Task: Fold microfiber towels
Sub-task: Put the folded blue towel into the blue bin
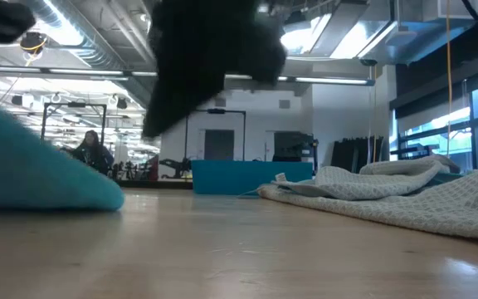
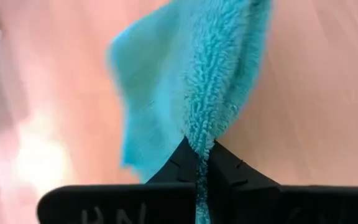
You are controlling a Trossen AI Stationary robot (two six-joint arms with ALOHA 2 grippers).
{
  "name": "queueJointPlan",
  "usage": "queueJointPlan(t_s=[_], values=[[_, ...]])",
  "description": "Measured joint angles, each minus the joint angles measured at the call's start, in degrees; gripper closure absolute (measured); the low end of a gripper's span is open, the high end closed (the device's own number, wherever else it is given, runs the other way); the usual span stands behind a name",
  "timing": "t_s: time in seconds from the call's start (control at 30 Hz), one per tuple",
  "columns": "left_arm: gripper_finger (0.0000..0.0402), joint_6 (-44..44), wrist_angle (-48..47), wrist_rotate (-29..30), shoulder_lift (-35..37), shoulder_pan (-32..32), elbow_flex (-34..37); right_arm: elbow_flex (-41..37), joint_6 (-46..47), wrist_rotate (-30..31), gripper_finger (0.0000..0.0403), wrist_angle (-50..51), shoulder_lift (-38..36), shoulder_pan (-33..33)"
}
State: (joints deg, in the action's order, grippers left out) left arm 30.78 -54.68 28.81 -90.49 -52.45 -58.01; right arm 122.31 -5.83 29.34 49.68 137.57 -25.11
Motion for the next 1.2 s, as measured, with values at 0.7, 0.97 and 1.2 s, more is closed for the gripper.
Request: queueJointPlan(t_s=[0.7,0.97,1.2], values=[[0.0401,11.07,-11.88,16.28,0.14,7.14,-10.14,3.68,4.06,9.93,0.0288,-1.53,-4.24,-5.58],[0.0401,-8.71,-7.91,18.15,0.16,22.47,-12.38,3.71,17.17,11.87,0.0288,14.20,-8.78,-8.87],[0.0401,-34.04,5.31,18.36,0.16,40.04,-14.16,3.71,25.64,14.24,0.0288,24.59,-8.89,-9.99]])
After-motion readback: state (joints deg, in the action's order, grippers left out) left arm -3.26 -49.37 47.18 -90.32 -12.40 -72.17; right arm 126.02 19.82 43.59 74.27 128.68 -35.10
